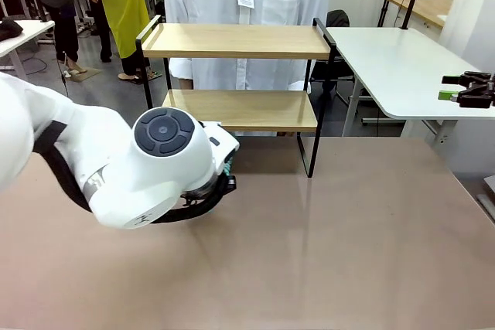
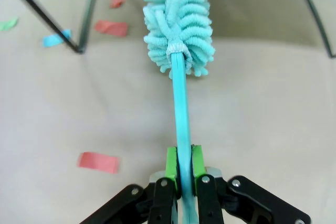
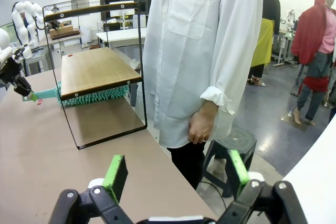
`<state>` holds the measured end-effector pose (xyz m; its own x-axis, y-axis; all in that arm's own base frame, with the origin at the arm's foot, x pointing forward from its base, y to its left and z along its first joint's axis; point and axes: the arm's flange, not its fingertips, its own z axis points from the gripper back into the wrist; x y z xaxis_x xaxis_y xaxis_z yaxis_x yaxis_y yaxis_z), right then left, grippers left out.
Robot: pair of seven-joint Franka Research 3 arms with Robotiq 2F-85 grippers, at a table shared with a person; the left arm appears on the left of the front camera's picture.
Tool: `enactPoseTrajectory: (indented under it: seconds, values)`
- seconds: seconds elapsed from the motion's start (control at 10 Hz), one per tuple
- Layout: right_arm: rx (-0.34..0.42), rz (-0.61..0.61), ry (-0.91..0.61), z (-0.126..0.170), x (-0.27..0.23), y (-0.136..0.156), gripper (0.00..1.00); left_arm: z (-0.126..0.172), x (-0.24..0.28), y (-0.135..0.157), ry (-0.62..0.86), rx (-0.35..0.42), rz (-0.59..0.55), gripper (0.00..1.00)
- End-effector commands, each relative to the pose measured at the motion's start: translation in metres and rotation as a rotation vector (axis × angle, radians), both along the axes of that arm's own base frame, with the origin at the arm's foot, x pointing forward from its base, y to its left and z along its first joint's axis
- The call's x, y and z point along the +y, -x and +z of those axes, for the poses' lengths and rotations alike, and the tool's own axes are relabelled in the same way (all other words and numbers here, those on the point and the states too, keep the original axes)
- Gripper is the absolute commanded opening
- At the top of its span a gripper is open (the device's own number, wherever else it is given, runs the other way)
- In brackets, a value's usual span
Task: Clean the shelf.
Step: Clean the specific section of the Shelf indicated by the human with the Duster.
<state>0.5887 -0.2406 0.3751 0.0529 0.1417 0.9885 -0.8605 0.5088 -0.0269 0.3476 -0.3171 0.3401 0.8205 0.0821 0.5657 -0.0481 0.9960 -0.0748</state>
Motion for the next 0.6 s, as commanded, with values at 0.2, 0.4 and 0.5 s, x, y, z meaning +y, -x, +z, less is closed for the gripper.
enactPoseTrajectory:
  seconds: [0.2, 0.4, 0.5]
  values:
    - [-0.005, -0.002, 0.006, 0.004, 0.002, -0.001, 1.0, 0.052, 0.067, 0.032, -0.162, -0.034, 0.14, 0.13]
    - [-0.005, -0.002, 0.006, 0.004, 0.002, -0.001, 1.0, 0.063, 0.08, 0.037, -0.272, -0.039, 0.173, 0.13]
    - [-0.005, -0.002, 0.006, 0.004, 0.002, -0.001, 1.0, 0.067, 0.081, 0.039, -0.277, -0.062, 0.174, 0.13]
